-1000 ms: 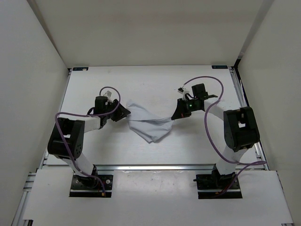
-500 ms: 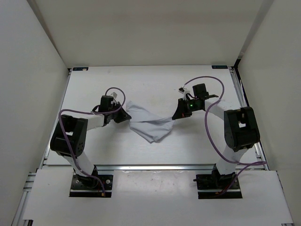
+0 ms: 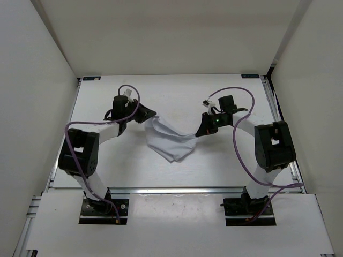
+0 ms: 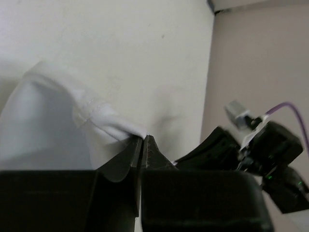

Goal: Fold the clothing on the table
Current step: Flatten the skirt out

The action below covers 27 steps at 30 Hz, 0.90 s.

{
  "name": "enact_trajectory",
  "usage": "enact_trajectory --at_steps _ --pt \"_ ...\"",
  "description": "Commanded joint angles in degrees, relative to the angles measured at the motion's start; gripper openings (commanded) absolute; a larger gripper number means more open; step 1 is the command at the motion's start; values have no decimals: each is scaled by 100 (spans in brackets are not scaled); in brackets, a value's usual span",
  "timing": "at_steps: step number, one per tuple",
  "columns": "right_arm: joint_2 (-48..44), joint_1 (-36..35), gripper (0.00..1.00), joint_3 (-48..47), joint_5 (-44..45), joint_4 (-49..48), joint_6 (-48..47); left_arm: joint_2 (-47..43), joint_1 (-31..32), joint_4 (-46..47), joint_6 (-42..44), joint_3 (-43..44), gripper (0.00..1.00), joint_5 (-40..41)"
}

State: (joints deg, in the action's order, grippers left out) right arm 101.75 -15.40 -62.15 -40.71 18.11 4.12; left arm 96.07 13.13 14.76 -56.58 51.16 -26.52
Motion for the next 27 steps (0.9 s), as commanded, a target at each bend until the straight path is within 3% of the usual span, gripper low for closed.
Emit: enact_trajectory --at_steps 1,2,4,6,7,9,13,18,20,22,23,25,27 --pt "29 -68 0 -201 -139 131 -122 603 120 1211 -704 534 11 305" --pt "20 -112 0 -157 -130 210 -139 719 138 1700 -949 605 15 297" --pt "2 -138 0 -175 -78 280 -227 1053 129 2387 -1406 685 48 375" --pt "-33 -174 0 -122 -69 325 -262 1167 85 2785 -1672 729 60 455" --pt "-42 -165 0 -113 -43 325 -263 1168 7 2899 -1699 729 72 499" --pt "-86 -209 0 -113 -34 369 -254 1098 -152 2918 -1647 816 79 482" --pt "-59 -148 0 -174 -25 378 -280 704 -512 2629 -1120 695 76 297" --pt "-68 -86 0 -157 72 290 9 35 -838 355 1215 765 65 358" --pt "-50 36 0 -200 491 263 246 -333 -794 150 1560 424 55 403" --pt "63 185 0 -297 949 254 519 -597 -646 132 1685 63 36 367" --pt "116 230 0 -385 1255 246 641 -755 -523 158 1711 -122 20 385" --pt "274 362 0 -552 1521 202 792 -966 -277 115 1720 -421 7 472" --pt "449 493 4 -745 1636 167 932 -1134 91 211 1676 -711 2 507"
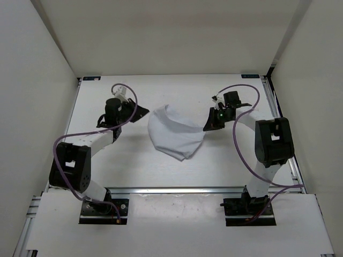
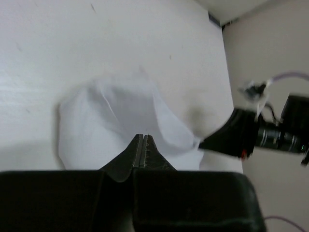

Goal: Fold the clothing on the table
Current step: Flatten the skirt out

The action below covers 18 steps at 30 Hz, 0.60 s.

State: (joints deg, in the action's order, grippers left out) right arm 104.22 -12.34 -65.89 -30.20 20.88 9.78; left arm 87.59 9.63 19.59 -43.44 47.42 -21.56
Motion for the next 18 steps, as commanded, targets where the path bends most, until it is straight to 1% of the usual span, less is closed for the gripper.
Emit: enact_trajectory --at_steps 1,2,4,6,9,11,14,16,18 --pt "308 231 8 -442 568 -67 367 -339 661 -272 354 -365 1 38" --pt "361 267 18 -529 628 -32 462 -374 802 -220 345 -417 1 47" --pt "318 354 22 -680 699 -14 516 -383 1189 -158 336 -470 1 169" --pt "169 364 25 -776 979 -23 446 -269 1330 -27 284 -479 1 144" --pt "28 346 27 -1145 1103 397 209 55 1428 123 126 -392 1 222" --pt "-103 294 28 -1251 1165 530 164 265 1568 141 151 -234 1 424" --pt "-314 232 28 -1234 1218 662 121 670 1761 -122 379 118 0 775" --pt "-472 179 27 -1138 1139 680 147 978 1928 -386 564 328 0 994" --pt "-596 197 26 -1058 885 689 182 1285 2104 -570 626 452 0 1198"
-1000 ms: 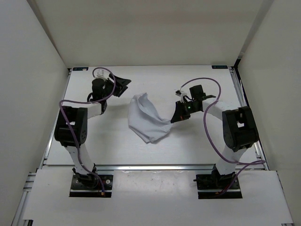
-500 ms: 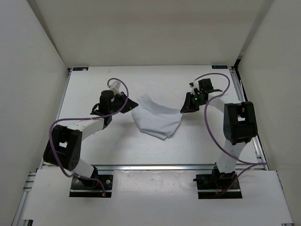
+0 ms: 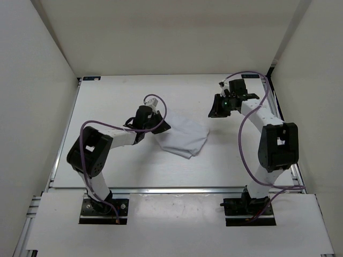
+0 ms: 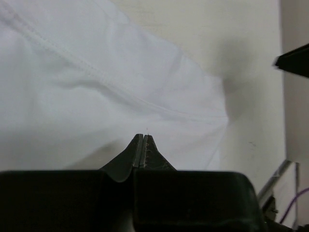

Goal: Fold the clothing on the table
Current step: Flatten the skirt out

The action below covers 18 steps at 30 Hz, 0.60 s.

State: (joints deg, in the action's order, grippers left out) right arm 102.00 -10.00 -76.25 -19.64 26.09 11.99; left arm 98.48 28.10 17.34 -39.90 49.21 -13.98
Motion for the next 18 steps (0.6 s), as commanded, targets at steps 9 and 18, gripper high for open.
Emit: enact_trajectory --at_steps 9,18 --pt "-874 112 25 426 -506 230 163 313 952 -2657 729 1047 0 2127" --pt "-1094 86 24 1217 -568 248 603 -179 1004 -3659 677 511 0 1505"
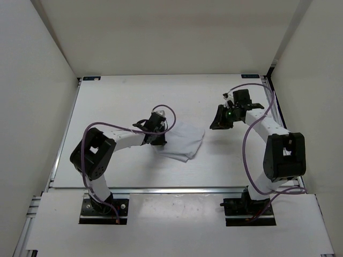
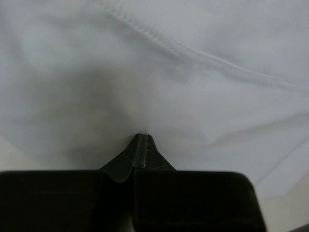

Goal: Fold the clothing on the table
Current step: Flatten the skirt out

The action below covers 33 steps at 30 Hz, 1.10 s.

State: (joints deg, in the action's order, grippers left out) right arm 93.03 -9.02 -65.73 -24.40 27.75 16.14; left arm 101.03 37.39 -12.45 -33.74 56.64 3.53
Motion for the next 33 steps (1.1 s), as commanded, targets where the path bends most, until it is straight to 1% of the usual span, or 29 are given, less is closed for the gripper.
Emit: enact_trajectory --at_steps 1,3,4,5,8,10,11,13,14,15,18,19,22,27,29,33 --pt "-189 5 24 279 -117 47 222 -592 111 -663 69 -328 0 -335" --pt "-119 31 24 412 -152 -6 363 -769 233 -654 -97 -531 0 -519" --pt "-101 49 26 517 -213 -93 433 -909 304 -671 -124 -671 0 -590" --pt "-93 49 29 553 -284 -164 538 -1067 313 -663 -211 -803 0 -616" --pt "4 -38 32 632 -241 -357 767 -1409 234 -628 -344 -996 0 -792" --pt "205 -153 34 588 -240 -498 899 -1665 85 -514 -388 -1146 3 -906" --pt "276 -170 36 562 -327 -577 943 -1822 59 -504 -440 -1199 7 -950" --pt "557 -284 36 474 -538 -832 1171 -2043 -143 -329 -502 -1252 25 -1108" --pt "654 -259 37 448 -644 -989 1172 -2192 -266 -355 -520 -1243 39 -1135" --pt "715 -267 38 360 -636 -1043 1233 -2280 -345 -311 -476 -1226 47 -1196" --pt "1049 -329 39 53 -802 -1079 1225 -2483 -688 -258 -240 -1173 59 -1267" --pt "1102 -329 39 -70 -812 -1035 1233 -2518 -758 -284 -186 -1156 59 -1284" --pt "1383 -364 39 -202 -917 -1183 1321 -2597 -1249 -372 42 -1164 58 -1118" --pt "1743 -426 40 -361 -1285 -1316 1470 -2843 -1953 -583 490 -1322 58 -986" --pt "1902 -530 39 -405 -1330 -1342 1488 -2913 -2164 -609 587 -1384 59 -959" --pt "1947 -627 39 -370 -1251 -1263 1480 -2958 -2341 -610 728 -1410 58 -950"
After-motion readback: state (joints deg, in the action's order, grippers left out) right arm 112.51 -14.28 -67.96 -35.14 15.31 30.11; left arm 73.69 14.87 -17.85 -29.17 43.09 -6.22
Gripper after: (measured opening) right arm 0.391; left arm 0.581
